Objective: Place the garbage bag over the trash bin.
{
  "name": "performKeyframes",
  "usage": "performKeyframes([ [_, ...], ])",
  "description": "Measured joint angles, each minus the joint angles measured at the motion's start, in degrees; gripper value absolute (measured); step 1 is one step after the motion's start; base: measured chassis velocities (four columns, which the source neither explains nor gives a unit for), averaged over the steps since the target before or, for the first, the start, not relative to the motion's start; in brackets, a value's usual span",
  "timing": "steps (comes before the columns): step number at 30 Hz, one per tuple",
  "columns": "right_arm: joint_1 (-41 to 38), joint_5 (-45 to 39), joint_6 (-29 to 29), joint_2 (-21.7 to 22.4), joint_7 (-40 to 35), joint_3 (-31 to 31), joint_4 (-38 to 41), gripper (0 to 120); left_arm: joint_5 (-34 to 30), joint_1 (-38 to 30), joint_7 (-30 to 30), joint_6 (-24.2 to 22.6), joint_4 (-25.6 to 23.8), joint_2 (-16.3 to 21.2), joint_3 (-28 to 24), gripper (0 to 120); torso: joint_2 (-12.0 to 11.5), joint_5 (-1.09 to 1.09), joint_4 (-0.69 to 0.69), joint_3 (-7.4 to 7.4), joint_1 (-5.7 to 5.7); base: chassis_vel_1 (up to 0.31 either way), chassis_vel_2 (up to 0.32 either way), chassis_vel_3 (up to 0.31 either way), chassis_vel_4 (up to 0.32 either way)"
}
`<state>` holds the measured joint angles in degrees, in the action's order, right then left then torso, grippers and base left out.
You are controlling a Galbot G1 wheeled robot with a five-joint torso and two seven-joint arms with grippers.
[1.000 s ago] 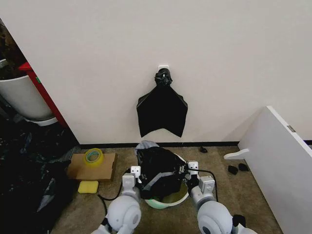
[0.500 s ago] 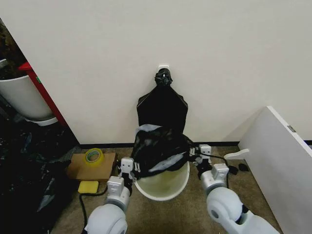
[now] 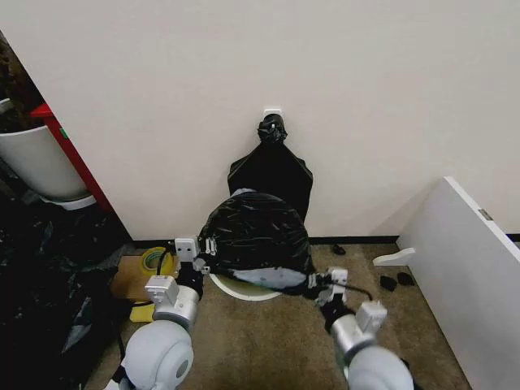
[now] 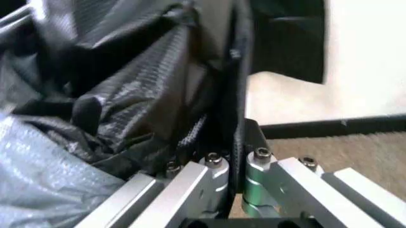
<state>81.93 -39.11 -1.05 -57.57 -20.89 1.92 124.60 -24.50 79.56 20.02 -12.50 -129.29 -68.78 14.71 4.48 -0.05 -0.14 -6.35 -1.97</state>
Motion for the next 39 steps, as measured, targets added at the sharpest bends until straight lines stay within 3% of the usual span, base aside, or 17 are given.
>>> performKeyframes([
  [4,1.1,2.7,1.8,-0.1,3.1,-0.8,-1.0,11,-0.6,-0.1,0.2,0.0,0.1,-0.1,0.2,3,0.0,0.01,-0.01,0.0,0.0,0.0,0.0,0.0,0.0],
  [6,1.8,9.1,2.7,-0.2,6.6,-1.9,-3.9,21,-1.8,-0.2,0.3,-0.3,-0.2,-0.3,0.5,3,0.0,0.0,0.0,0.0,0.0,0.0,0.0,0.0,0.0],
  [7,1.4,16.6,3.1,-0.6,8.0,-1.8,-7.8,28,-3.0,-0.4,0.4,-0.8,-0.8,-0.4,1.0,3,0.0,0.02,0.0,0.01,0.0,0.0,0.0,0.0,0.0],
  [10,0.8,22.3,7.3,-1.1,9.8,-0.3,-11.3,38,-3.6,-0.6,0.8,-1.4,-0.9,-0.3,2.0,3,0.0,0.04,0.01,0.0,0.0,0.0,0.0,0.0,0.0],
  [13,2.3,23.1,11.4,-0.8,12.3,1.2,-10.4,46,-4.2,-1.0,0.9,-1.7,-0.4,-0.2,3.0,3,0.0,0.0,0.0,0.0,0.0,0.0,0.0,0.0,0.0],
  [18,4.2,36.2,21.9,1.4,19.6,3.0,-11.3,68,-4.7,-0.5,1.0,-1.8,0.0,-1.4,5.8,3,0.0,0.01,0.01,0.0,0.0,0.0,0.0,0.0,0.0],
  [21,4.8,38.3,25.5,1.6,21.9,3.6,-11.0,74,-4.8,-0.5,1.1,-1.8,0.2,-1.6,6.0,3,0.0,0.0,-0.01,0.0,0.0,0.0,0.0,0.0,0.0],
  [22,5.1,39.9,28.8,1.5,23.7,4.1,-10.2,83,-4.9,-0.4,1.0,-1.8,0.3,-1.9,6.0,3,0.0,0.01,-0.01,0.0,0.0,0.0,0.0,0.0,0.0],
  [24,5.1,40.3,29.8,1.4,24.0,4.1,-9.8,84,-4.9,-0.3,1.1,-1.8,0.3,-2.0,5.9,3,0.0,0.01,0.0,0.0,0.0,0.0,0.0,0.0,0.0],
  [27,4.5,42.6,30.6,0.2,23.7,2.5,-8.1,98,-4.5,0.0,1.1,-2.0,0.0,-2.6,4.4,3,0.0,0.0,-0.01,0.0,0.0,0.0,0.0,0.0,0.0],
  [33,2.3,51.1,31.0,-1.2,23.1,2.5,-10.2,100,-4.4,0.1,1.3,-2.9,-0.5,-3.0,3.2,3,0.0,0.02,0.0,0.0,0.0,0.0,0.0,0.0,0.0],
  [35,1.6,52.1,28.4,-1.1,22.0,2.3,-10.5,99,-4.4,0.0,1.4,-3.3,-0.6,-2.9,3.1,3,0.0,0.01,0.0,0.0,0.0,0.0,0.0,0.0,0.0],
  [37,1.4,52.0,27.3,-1.0,21.7,2.0,-10.5,96,-4.4,0.0,1.4,-3.3,-0.7,-2.9,3.1,3,0.0,0.01,0.0,0.0,0.0,0.0,0.0,0.0,0.0],
  [39,0.8,51.2,24.8,-0.6,21.8,1.4,-10.3,85,-4.4,-0.1,1.7,-3.5,-0.7,-2.9,3.0,3,0.0,0.01,0.0,0.0,0.0,0.0,0.0,0.0,0.0],
])
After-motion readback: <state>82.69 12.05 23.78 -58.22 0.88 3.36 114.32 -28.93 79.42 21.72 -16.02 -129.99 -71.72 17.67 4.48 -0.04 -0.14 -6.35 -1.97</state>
